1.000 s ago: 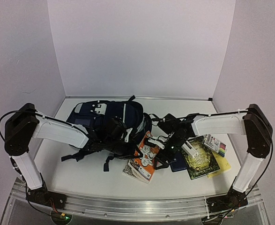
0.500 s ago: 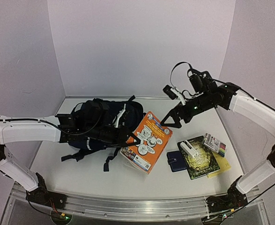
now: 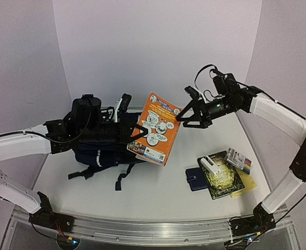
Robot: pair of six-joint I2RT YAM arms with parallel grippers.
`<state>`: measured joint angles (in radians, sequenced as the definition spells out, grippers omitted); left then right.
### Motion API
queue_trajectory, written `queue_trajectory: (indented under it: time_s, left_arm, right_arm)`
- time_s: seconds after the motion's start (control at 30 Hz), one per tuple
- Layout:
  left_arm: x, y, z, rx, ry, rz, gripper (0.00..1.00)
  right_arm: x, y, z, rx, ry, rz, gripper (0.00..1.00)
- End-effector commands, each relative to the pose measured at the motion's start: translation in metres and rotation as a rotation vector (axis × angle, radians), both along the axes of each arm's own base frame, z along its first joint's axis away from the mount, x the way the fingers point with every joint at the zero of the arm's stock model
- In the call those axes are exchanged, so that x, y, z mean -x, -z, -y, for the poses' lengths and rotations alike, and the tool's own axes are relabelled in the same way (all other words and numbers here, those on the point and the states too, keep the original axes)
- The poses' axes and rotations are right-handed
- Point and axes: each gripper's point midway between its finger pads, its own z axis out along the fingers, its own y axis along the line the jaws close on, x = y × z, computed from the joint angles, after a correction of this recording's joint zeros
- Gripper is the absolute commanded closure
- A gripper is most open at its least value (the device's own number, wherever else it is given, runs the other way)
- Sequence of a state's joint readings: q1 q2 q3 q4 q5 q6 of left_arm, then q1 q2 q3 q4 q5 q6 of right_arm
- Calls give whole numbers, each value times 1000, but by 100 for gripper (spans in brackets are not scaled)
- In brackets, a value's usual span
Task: Pack the student bag
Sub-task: Pick up the book from the center of the board.
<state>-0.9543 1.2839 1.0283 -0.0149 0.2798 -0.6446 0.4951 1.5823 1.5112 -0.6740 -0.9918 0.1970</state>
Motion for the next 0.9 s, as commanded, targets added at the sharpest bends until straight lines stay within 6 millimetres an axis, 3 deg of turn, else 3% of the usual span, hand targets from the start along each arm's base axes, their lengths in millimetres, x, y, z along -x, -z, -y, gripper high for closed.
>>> queue_trajectory:
  time_s: [0.0, 0.23, 0.33, 0.5, 0.57, 0.7, 0.77, 0.8, 0.87]
  left_arm:
    - [2, -93, -5, 229, 1, 184, 100]
    - [7, -90, 4, 270, 53, 162, 100]
    - [4, -83, 6, 259, 41, 140, 100]
    - [-6, -73, -2, 247, -19, 104, 99]
    - [-14, -65, -9, 218, -68, 75, 86]
    - [-31, -47, -31, 162, -178, 2, 40]
    - [-35, -37, -42, 131, -223, -32, 28]
    - [-36, -35, -47, 123, -237, -37, 26]
    - [-35, -29, -53, 93, -249, -50, 25]
  right_arm:
    - [3, -16, -25, -78, -48, 4, 2]
    - [6, -18, -56, -77, -94, 55, 4]
    - [3, -30, -62, -118, -106, 53, 18]
    - [2, -45, -63, -148, -107, 97, 51]
    - [2, -51, -62, -153, -106, 116, 61]
    - [0, -66, -58, -164, -98, 181, 84]
    - [-2, -75, -54, -163, -82, 232, 93]
    - [-4, -78, -51, -159, -72, 253, 99]
    - [-6, -81, -48, -154, -60, 280, 100]
